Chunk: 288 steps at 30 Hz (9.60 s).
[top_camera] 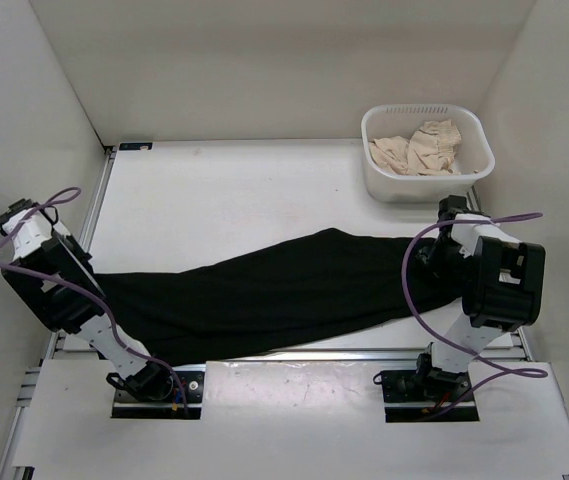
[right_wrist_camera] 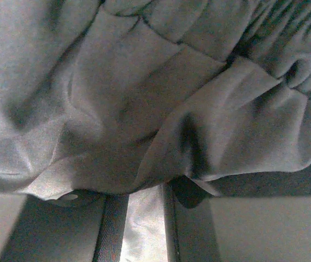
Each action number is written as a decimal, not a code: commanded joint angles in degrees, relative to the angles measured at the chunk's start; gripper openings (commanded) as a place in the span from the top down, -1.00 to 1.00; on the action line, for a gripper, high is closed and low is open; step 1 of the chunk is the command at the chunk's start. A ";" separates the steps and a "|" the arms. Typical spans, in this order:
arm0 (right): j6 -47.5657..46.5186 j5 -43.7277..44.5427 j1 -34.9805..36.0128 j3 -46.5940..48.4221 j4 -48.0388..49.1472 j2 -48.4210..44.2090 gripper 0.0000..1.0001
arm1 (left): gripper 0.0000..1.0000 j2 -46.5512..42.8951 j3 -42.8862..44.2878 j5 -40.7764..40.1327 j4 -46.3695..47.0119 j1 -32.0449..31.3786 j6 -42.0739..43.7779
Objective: Fold and stack the trousers
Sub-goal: Fold the trousers
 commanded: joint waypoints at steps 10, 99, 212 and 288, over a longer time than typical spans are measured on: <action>-6.34 1.96 0.75 6.63 -3.82 4.88 -0.34 | 0.48 0.91 -3.80 -9.13 1.11 -0.43 -0.01; -8.47 17.88 29.94 18.07 -4.09 3.73 -0.02 | 0.72 14.54 10.08 -8.97 25.11 -12.12 -0.01; -42.83 12.33 79.60 63.52 4.00 24.41 -0.85 | 0.07 5.66 -11.01 -20.13 11.13 -17.48 -0.01; -35.00 -12.52 67.64 79.24 -13.15 35.81 1.00 | 0.72 22.44 6.20 16.52 3.57 -48.59 -0.01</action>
